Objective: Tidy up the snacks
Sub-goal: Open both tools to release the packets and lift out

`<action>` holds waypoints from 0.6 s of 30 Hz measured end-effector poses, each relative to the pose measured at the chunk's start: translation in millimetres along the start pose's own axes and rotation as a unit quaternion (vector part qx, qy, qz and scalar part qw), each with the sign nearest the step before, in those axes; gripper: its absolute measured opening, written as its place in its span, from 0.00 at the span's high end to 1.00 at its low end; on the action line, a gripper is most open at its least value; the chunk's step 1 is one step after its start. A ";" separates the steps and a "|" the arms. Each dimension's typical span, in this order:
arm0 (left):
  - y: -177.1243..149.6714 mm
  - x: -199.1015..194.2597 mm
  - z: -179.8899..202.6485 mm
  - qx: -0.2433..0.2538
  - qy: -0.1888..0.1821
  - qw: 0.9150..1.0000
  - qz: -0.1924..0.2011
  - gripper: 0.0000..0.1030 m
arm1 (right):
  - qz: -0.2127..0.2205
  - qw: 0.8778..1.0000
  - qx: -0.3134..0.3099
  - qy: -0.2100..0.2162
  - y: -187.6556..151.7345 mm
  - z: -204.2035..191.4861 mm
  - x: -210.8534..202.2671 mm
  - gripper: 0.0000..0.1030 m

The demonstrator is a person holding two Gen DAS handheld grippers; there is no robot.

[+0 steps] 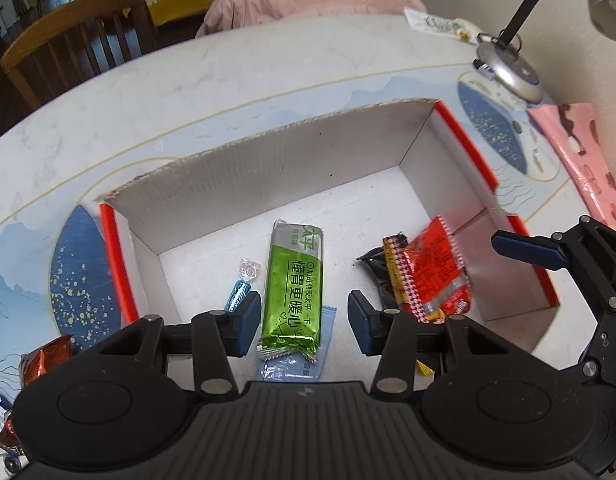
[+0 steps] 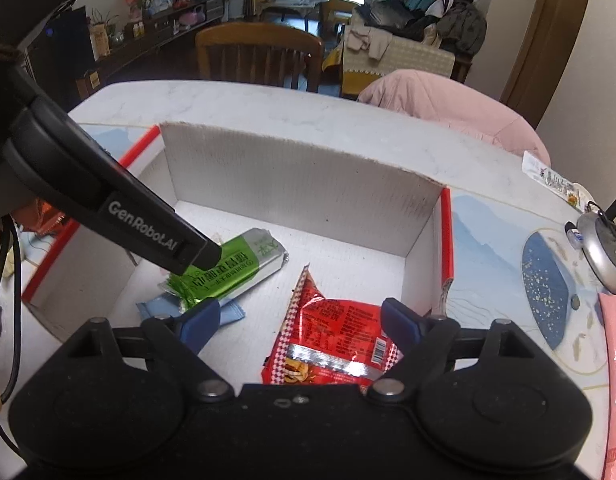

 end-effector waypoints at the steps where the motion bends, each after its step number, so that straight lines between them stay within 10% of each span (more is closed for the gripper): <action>1: -1.1 -4.4 0.2 0.001 -0.001 1.000 0.004 0.55 | 0.003 1.000 0.001 0.000 -0.7 -1.5 -3.2 0.15; 18: -35.1 -72.0 -21.7 0.003 -0.018 0.997 0.072 0.55 | 0.058 0.998 0.031 -0.001 4.1 -27.9 -55.6 0.13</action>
Point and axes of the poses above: each gripper's, at about its wrist camera, not at the fingertips, and x roughly the way its jaws point, z to its right, y to its top, the point moved 6 cm from there along x, roughly the way its jaws point, and after that the axes turned 4 degrees about -x, right-handed, at the moved point
